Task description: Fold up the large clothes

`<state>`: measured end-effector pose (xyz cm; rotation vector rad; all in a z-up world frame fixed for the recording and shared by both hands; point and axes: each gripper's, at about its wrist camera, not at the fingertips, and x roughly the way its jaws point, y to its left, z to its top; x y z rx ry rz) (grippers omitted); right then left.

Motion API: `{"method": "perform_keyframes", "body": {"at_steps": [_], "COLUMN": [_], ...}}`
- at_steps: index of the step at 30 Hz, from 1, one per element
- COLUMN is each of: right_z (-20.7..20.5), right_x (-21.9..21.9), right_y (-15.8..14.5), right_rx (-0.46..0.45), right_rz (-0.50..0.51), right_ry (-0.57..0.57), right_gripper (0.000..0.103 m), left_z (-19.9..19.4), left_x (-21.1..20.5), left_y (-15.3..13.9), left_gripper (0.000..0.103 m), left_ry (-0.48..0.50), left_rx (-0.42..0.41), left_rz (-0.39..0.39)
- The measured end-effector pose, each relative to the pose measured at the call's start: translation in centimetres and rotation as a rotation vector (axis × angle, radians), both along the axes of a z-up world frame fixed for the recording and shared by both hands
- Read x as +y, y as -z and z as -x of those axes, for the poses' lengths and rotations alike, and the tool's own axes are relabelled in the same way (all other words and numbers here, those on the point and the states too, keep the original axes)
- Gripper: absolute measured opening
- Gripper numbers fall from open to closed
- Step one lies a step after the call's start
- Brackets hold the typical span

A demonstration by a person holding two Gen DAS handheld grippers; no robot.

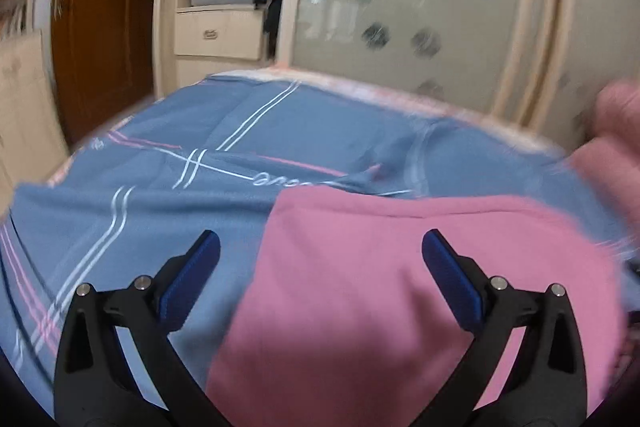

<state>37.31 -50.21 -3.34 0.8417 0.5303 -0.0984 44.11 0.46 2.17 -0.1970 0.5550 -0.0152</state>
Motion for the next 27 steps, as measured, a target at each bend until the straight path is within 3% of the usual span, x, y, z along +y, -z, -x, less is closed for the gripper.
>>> {"method": "perform_keyframes", "body": {"at_steps": [2, 4, 8, 10, 11, 15, 17, 22, 27], "right_z": [4.8, 9.0, 19.3, 22.3, 24.0, 27.9, 29.3, 32.7, 34.7], "right_x": [0.0, 1.6, 7.9, 10.5, 12.1, 15.1, 16.1, 18.0, 19.0], "right_y": [-1.1, -2.3, -4.2, -4.6, -5.1, -5.9, -5.8, -6.2, -6.4], "right_rx": [-0.042, -0.071, -0.127, -0.093, -0.072, -0.057, -0.044, -0.035, -0.041], "right_rz": [-0.038, 0.018, 0.283, 0.425, 0.502, 0.633, 0.671, 0.703, 0.692], "right_ry": [-0.022, -0.055, -0.138, -0.151, -0.148, -0.131, -0.152, -0.178, -0.176], "right_gripper": [0.102, 0.102, 0.102, 0.102, 0.102, 0.102, 0.102, 0.102, 0.102], "left_z": [4.8, 10.9, 20.1, 23.1, 24.8, 30.3, 32.3, 36.5, 38.4], "left_x": [0.7, 0.6, -1.1, -2.4, -3.1, -5.1, -5.4, -5.2, -5.1], "left_y": [-1.0, -1.0, 0.7, 0.8, 0.6, 0.0, -0.1, -1.0, -1.1], "left_gripper": [0.101, 0.101, 0.101, 0.101, 0.101, 0.101, 0.101, 0.101, 0.101], "left_ry": [0.044, 0.078, 0.117, 0.15, 0.18, 0.194, 0.199, 0.189, 0.18], "left_rx": [-0.047, -0.074, -0.03, 0.004, 0.001, -0.084, -0.089, -0.094, -0.076], "left_rz": [0.033, -0.009, -0.086, -0.096, -0.111, -0.248, -0.272, -0.219, -0.217]}}
